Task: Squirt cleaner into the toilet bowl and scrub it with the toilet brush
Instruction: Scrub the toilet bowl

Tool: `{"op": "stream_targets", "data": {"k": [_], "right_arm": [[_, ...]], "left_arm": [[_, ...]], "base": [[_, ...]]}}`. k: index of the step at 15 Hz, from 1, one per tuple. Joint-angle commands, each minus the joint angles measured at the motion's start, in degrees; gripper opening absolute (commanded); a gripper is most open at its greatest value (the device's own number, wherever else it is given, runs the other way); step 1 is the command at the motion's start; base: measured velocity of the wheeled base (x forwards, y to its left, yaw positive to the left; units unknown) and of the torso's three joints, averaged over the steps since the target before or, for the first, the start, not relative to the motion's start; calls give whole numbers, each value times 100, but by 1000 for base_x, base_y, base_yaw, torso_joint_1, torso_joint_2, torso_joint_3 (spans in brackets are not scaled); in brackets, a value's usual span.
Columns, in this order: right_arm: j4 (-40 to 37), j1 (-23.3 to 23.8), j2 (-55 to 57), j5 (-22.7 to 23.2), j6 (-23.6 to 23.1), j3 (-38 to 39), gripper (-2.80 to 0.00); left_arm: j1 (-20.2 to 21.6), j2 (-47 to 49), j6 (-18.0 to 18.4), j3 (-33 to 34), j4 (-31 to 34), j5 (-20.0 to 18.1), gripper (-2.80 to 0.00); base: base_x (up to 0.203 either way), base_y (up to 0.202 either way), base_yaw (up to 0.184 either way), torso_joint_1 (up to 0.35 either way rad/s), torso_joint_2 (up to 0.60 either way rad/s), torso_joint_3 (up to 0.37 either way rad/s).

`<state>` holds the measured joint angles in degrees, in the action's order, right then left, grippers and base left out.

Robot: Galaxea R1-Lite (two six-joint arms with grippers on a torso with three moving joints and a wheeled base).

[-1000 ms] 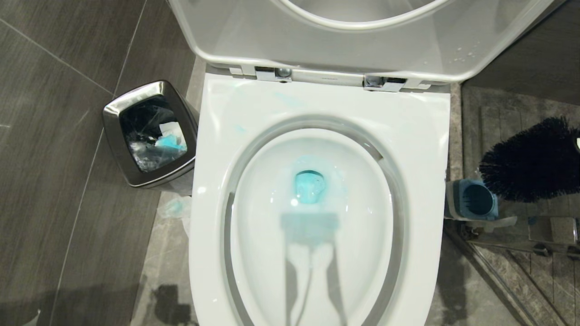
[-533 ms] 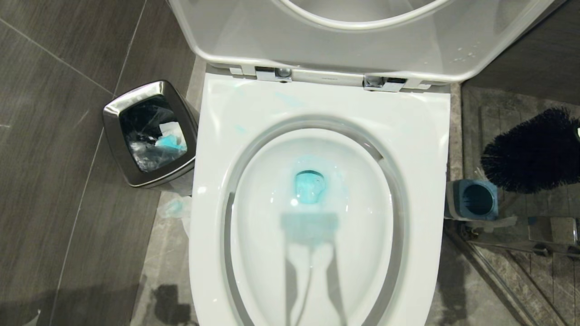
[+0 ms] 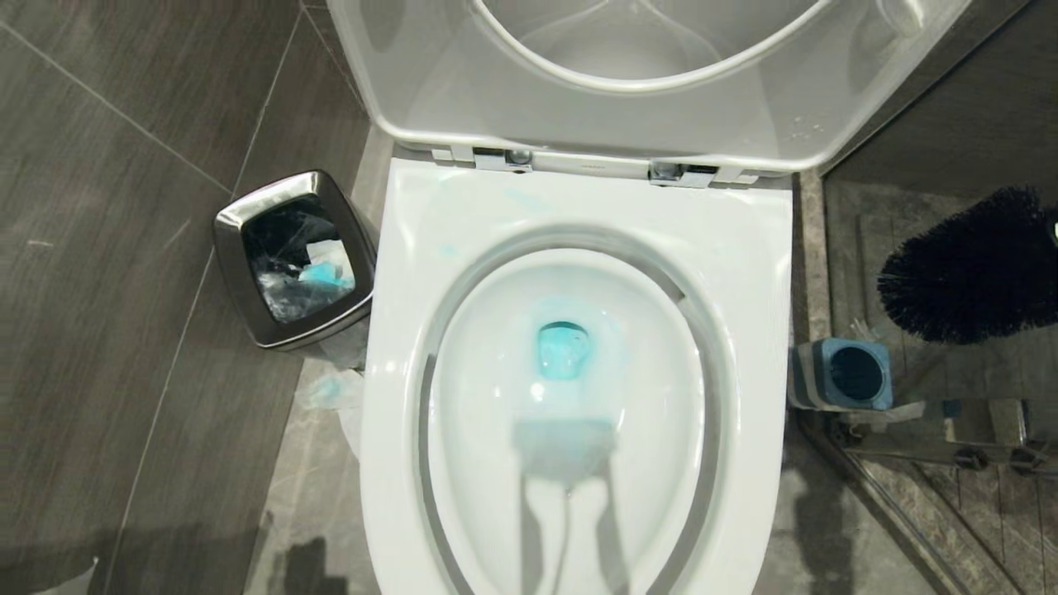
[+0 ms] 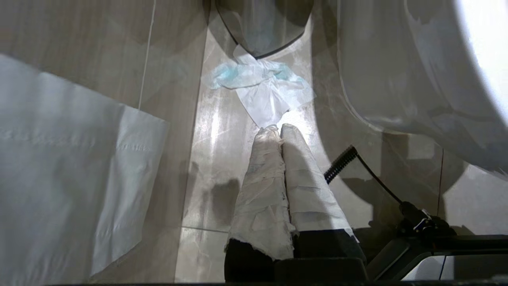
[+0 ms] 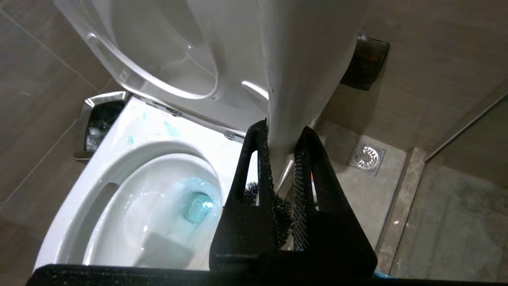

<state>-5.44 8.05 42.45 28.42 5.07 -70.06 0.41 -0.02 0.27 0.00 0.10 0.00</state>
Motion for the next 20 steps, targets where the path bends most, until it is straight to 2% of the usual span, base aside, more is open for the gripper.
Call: {"op": "stream_targets", "data": {"k": [1, 20], "right_arm": [[-18, 4, 9, 41, 3, 19, -280], [-65, 3, 445, 33, -138, 158, -280]], "left_arm": [[2, 2, 0, 9, -1, 0, -280], [2, 2, 0, 9, -1, 0, -280]], "base": [[0, 0, 0, 0, 2, 196], [0, 0, 0, 2, 3, 202]]}}
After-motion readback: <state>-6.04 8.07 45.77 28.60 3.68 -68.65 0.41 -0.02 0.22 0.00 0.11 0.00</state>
